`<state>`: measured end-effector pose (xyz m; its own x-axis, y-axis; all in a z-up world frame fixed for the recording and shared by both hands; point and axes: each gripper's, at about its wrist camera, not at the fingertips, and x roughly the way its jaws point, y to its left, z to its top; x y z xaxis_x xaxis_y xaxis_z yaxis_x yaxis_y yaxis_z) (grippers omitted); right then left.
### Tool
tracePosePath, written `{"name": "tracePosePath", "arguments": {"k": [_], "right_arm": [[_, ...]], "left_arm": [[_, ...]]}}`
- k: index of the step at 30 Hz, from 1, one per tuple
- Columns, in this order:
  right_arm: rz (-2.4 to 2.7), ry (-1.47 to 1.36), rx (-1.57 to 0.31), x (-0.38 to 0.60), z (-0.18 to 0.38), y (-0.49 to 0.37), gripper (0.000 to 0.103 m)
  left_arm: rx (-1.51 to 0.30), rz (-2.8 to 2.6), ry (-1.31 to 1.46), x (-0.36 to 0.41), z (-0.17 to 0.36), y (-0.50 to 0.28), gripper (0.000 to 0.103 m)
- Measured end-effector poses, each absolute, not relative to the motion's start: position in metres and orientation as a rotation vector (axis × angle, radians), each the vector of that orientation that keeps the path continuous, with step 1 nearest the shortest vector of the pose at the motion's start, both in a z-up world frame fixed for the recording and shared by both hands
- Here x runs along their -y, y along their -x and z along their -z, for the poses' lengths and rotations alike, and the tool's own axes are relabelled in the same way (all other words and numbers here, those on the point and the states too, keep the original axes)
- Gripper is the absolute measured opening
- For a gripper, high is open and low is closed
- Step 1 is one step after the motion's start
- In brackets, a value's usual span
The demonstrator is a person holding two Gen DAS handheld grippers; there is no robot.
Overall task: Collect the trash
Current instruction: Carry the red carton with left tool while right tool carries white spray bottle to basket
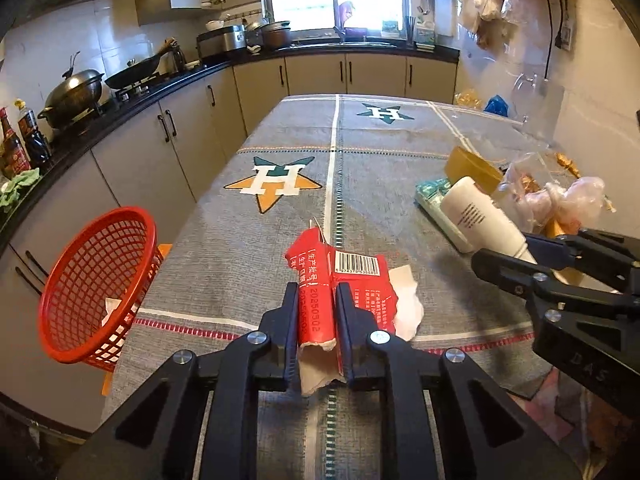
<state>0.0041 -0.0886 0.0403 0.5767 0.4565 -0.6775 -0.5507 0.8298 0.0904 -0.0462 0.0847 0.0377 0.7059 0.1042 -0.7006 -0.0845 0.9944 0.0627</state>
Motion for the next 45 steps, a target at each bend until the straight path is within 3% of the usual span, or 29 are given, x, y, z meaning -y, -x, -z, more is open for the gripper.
{"name": "tracePosePath", "arguments": {"k": [31,45], "right_arm": [[-0.655,0.077,-0.741,0.086,-0.056,0.016,0.033],[-0.648,0.020,-0.645,0.111,-0.107,0.054,0.033]], "left_arm": [[-0.713,-0.142,0.026,-0.113,-0.074,0.083,0.015],[-0.614,-0.066,-0.016,-0.088,-0.115,0.105,0.015]]}}
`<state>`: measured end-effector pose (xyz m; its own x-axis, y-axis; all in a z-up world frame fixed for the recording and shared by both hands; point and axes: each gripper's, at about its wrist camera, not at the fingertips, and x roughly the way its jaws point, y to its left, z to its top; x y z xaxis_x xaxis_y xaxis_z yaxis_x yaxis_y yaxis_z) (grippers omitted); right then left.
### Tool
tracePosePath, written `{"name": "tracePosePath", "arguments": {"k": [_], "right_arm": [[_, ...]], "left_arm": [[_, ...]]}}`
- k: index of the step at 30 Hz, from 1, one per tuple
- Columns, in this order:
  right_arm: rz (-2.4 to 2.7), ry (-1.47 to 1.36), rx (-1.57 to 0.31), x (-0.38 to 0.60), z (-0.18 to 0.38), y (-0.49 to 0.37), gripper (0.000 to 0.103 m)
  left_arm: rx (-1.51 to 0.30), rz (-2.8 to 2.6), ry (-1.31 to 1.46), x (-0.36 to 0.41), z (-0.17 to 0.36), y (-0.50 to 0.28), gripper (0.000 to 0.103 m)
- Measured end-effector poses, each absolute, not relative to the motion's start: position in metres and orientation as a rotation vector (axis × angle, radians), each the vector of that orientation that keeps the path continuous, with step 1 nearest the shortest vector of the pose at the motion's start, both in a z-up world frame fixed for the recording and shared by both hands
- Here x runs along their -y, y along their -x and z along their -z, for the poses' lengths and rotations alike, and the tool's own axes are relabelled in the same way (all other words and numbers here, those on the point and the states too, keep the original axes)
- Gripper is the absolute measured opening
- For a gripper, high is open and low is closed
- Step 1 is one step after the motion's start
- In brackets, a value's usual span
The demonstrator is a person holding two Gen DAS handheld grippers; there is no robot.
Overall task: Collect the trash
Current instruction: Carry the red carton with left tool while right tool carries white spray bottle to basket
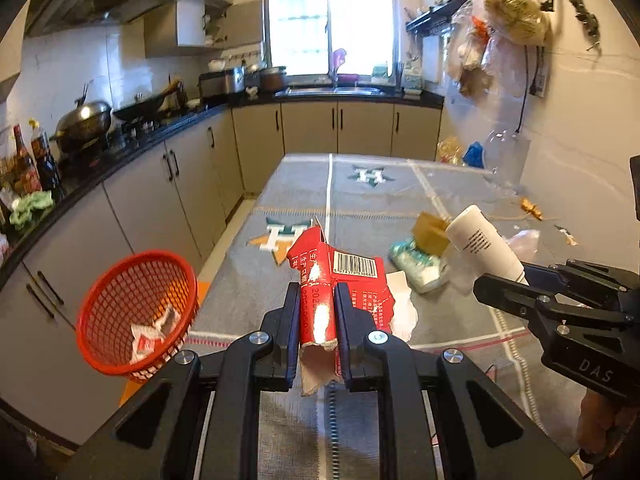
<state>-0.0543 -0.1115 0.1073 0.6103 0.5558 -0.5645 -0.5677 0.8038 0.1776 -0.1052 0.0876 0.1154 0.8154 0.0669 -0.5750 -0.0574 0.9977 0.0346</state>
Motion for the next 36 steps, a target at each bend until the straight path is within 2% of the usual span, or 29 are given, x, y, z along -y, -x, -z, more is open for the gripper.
{"name": "tracePosePath", "arguments": {"k": [19,36], "right_arm": [[-0.688,0.005,-0.622,0.102,-0.134,0.064,0.033],[-0.830,0.051,-0.768,-0.002,-0.108,0.034,0.033]], "left_arm": [[-0.546,-0.126,-0.003,-0.129,-0.151,0.120,0.015],[-0.638,-0.358,0.096,-0.247,-0.107,0.118,0.015]]}}
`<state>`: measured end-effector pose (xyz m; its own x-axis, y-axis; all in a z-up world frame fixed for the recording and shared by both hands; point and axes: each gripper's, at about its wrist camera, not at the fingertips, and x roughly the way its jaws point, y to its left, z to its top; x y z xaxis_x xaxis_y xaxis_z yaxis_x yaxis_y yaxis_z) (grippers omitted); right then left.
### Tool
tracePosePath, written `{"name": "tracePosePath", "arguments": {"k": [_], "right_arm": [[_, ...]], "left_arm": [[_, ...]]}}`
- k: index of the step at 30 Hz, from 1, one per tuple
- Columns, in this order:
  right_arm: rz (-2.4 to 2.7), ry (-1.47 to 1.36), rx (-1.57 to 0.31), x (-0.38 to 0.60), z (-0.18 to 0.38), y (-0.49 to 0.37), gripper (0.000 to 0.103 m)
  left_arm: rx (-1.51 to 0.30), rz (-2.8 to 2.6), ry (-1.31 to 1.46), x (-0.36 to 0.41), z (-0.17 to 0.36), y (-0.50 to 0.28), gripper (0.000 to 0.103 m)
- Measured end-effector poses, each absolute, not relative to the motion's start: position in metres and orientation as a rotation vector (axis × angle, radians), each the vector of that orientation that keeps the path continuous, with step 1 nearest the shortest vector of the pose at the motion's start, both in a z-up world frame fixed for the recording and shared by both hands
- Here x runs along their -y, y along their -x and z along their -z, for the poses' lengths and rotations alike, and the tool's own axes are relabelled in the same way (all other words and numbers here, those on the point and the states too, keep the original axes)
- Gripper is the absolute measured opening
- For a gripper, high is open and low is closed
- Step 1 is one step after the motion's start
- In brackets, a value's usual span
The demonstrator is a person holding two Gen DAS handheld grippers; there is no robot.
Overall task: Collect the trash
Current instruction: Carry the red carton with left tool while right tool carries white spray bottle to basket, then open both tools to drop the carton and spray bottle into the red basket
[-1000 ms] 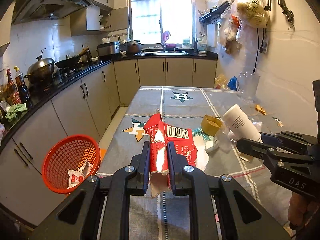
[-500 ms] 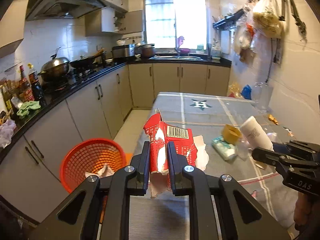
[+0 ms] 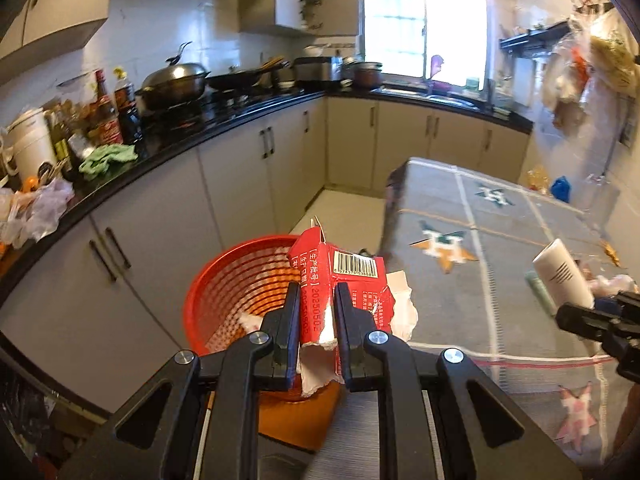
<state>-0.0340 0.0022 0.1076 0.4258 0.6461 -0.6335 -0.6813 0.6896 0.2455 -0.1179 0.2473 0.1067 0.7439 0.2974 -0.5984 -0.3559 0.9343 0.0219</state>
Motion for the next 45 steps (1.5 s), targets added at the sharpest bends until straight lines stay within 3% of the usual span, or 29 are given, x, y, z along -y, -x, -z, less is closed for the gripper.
{"name": "tracePosePath", "arguments": {"k": [19,45], "right_arm": [[-0.929,0.084,-0.919,-0.120,-0.082,-0.006,0.033],[-0.932,0.048,-1.039,-0.186,-0.053,-0.046,0.033]], "left_arm": [[-0.736,-0.453,0.148,-0.318,-0.059,0.091,0.015],[-0.795,-0.452,0.186,-0.345,-0.032,0.068,0.016]]}}
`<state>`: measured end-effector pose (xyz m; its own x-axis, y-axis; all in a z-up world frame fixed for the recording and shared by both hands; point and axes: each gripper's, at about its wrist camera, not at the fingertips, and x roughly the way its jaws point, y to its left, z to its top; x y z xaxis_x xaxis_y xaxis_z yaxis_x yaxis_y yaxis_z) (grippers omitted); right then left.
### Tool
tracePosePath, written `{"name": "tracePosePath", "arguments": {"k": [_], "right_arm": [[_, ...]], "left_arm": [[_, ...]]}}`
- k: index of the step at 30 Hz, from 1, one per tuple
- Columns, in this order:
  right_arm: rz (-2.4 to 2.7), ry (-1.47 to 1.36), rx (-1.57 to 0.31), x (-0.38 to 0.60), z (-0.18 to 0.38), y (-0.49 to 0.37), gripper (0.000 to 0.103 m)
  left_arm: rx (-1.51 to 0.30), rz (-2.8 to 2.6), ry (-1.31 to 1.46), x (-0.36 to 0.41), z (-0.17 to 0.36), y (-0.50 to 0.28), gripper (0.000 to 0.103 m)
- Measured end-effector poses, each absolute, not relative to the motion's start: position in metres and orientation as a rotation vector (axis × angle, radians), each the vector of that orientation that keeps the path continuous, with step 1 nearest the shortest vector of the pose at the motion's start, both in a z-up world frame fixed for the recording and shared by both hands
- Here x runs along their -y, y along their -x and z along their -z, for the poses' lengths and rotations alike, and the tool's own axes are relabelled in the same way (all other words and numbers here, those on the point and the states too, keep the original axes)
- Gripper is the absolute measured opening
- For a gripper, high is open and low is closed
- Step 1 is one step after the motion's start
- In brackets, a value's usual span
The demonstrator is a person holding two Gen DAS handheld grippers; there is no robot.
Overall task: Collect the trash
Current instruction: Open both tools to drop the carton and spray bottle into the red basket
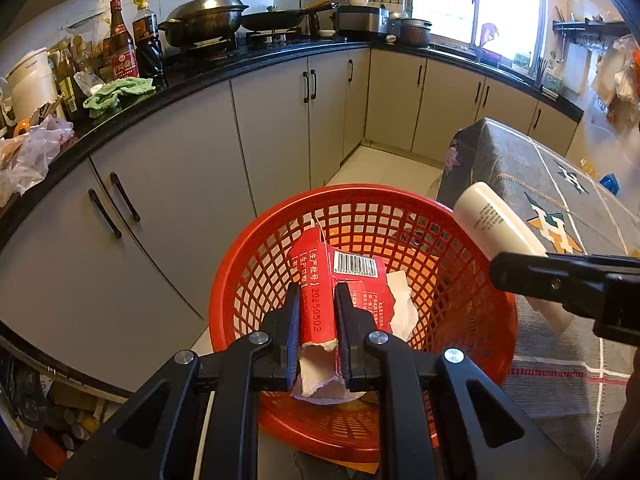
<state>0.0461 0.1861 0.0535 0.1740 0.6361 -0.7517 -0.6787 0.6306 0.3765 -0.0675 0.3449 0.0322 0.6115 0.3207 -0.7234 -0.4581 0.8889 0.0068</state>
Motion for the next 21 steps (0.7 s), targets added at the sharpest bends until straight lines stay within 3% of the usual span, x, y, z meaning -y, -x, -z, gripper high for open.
{"name": "tracePosePath", "arguments": {"k": [15,21], "right_arm": [[-0.917,0.027,-1.068,-0.204,-0.040,-0.062,0.034],[-0.928,-0.006,-1.082,-0.199,-0.039,-0.066,0.035]], "left_arm": [[-0.813,-0.457,0.201,-0.354,-0.023,0.062,0.017],[-0.815,-0.446,0.212,-0.356,-0.021,0.063,0.023]]}}
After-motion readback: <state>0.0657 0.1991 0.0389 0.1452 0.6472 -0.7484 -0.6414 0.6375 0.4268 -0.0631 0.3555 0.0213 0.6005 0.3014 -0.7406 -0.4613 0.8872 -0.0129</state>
